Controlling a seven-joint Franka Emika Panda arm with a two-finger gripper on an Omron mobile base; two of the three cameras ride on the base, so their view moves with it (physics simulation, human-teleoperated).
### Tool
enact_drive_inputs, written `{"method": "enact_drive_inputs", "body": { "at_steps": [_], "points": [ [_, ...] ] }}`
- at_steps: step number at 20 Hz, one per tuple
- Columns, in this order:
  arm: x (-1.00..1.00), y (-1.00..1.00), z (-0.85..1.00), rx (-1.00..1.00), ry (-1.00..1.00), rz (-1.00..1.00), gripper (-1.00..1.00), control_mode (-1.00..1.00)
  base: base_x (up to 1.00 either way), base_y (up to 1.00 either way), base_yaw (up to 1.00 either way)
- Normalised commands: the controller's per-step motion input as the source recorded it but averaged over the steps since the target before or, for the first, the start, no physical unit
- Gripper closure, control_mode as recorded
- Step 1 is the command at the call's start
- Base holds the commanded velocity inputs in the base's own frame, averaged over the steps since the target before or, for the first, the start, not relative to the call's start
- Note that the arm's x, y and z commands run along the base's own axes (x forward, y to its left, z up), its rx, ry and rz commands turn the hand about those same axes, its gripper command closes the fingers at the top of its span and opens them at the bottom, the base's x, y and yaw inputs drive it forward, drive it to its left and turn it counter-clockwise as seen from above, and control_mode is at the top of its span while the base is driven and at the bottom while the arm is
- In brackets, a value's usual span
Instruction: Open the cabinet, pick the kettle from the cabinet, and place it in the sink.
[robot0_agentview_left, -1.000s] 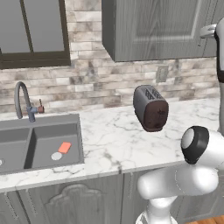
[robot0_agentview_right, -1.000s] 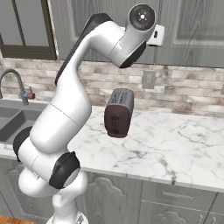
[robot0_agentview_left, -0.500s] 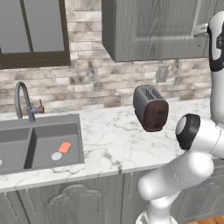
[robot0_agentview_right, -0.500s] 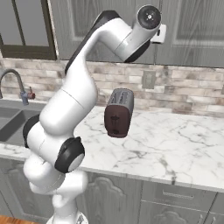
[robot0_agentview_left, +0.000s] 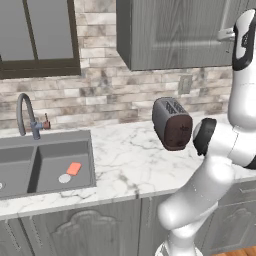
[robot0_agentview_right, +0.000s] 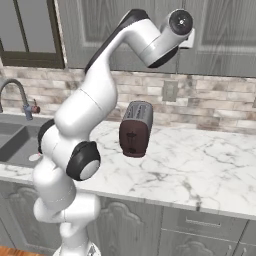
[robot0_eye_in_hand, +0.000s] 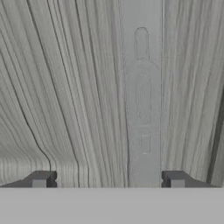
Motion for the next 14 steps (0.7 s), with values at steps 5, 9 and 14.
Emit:
{"method": "enact_drive_inputs", "body": {
  "at_steps": [5, 9, 14],
  "points": [
    [0.46, -0.03, -0.03, 0.0, 0.0, 0.1, -1.0, -1.0, 0.0, 0.0, 0.0],
    [0.46, 0.0, -0.09, 0.0, 0.0, 0.16, 1.0, -1.0, 0.0, 0.0, 0.0],
    [0.37, 0.23, -0.16, -0.01, 0.0, 0.11, 1.0, -1.0, 0.0, 0.0, 0.0]
  ]
}}
